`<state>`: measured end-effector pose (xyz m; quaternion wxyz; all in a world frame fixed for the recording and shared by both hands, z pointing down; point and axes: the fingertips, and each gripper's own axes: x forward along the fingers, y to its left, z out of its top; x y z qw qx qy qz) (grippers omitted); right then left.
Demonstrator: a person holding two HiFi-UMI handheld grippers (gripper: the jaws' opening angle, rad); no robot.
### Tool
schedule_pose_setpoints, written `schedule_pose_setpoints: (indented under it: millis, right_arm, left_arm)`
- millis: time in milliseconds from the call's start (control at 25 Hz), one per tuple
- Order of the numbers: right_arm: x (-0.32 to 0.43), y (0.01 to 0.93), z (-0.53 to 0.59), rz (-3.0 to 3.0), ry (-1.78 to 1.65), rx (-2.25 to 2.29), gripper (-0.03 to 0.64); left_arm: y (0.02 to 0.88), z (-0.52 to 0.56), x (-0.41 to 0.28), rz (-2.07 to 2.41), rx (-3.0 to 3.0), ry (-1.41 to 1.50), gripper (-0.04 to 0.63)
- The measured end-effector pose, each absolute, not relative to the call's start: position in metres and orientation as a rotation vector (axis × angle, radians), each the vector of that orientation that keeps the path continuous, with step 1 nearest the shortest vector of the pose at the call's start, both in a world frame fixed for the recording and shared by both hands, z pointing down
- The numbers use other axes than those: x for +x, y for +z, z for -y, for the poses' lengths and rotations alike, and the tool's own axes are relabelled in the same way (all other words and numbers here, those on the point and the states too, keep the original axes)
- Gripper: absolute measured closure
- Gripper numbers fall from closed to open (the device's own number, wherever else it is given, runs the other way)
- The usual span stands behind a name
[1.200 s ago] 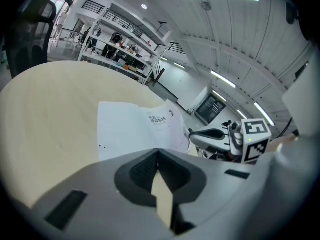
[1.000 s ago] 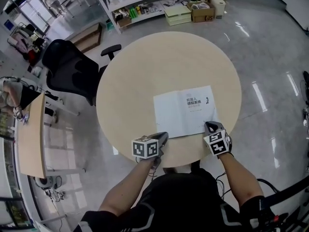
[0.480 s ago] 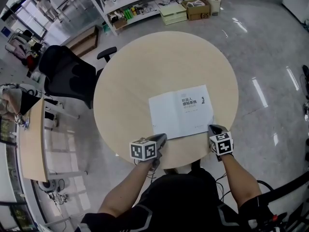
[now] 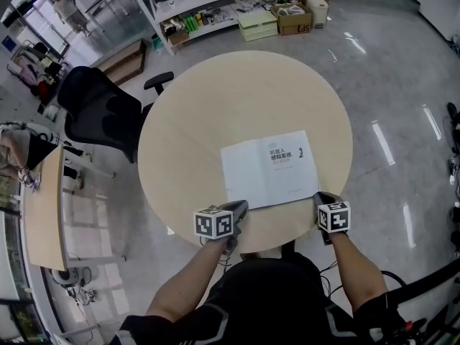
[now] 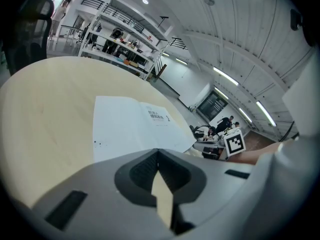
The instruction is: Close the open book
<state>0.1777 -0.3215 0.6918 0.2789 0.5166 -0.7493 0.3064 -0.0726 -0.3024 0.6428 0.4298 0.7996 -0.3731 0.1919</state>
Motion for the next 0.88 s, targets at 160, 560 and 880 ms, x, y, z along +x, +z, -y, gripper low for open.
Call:
schedule_pose_setpoints:
  millis: [160, 560, 880]
  right_arm:
    - [0.188, 0.693, 0.314, 1.973, 0.831, 1.404, 0.618]
    - [0.185, 0.662, 0.324, 1.955, 0.748, 1.435, 0.618]
    - [0.079, 0.626, 0.347, 2.136, 0.495, 1.153, 0.618]
  left_arm:
    - [0.642, 0.304, -0.078, 0.936, 1.993, 0.461, 0.609]
    - [0.642, 0.304, -0.101, 0.983, 1.971, 0.379, 0.609]
    - [0.644, 0.293, -0.135, 1.066, 1.913, 0.315, 0.609]
